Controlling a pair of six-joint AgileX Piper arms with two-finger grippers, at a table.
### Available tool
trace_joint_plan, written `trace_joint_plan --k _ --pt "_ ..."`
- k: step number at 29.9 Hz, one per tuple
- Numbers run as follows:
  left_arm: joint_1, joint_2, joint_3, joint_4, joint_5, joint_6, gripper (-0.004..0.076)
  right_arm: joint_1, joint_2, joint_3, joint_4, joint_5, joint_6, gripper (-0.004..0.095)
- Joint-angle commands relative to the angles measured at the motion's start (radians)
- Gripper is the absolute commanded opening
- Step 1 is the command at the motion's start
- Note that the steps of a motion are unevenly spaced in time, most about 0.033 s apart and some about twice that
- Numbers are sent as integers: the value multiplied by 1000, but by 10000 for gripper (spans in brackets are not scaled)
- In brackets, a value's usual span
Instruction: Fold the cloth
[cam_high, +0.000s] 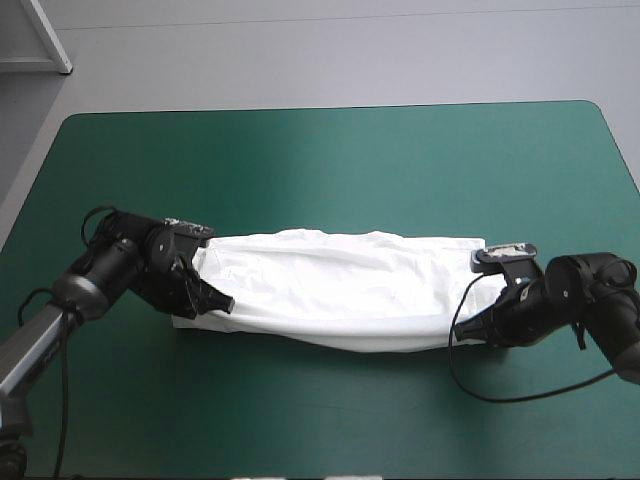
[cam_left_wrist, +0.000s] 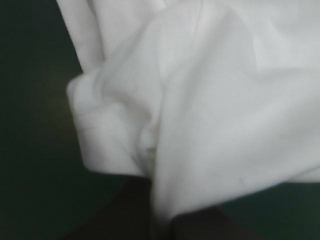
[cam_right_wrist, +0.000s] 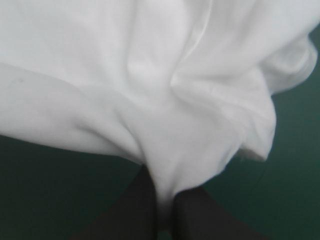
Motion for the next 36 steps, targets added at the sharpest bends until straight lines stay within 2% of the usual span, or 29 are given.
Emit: trace_joint_plan --k 1,12,19,26,27,29,34,36 --pt "50 51 -149 10 0 37 -8 -2 64 -117 -37 -66 -3 -15" --pt "115 304 -480 -25 25 124 -8 -2 374 -437 -115 -95 26 -15" --pt "115 427 -521 9 -40 129 -8 -2 534 -567 -151 -96 67 -15" --pt "115 512 -521 39 -35 109 -4 -2 582 -578 -143 -116 79 -1" --pt "115 516 -521 30 -33 111 9 -2 582 -578 -143 -122 79 28" --pt "115 516 -521 21 -37 121 74 -2 582 -578 -143 -136 79 163" --pt "115 497 -521 23 -29 121 322 -2 563 -578 -126 -141 83 682" --pt "115 485 -523 32 -22 121 405 -2 548 -579 -126 -146 83 805"
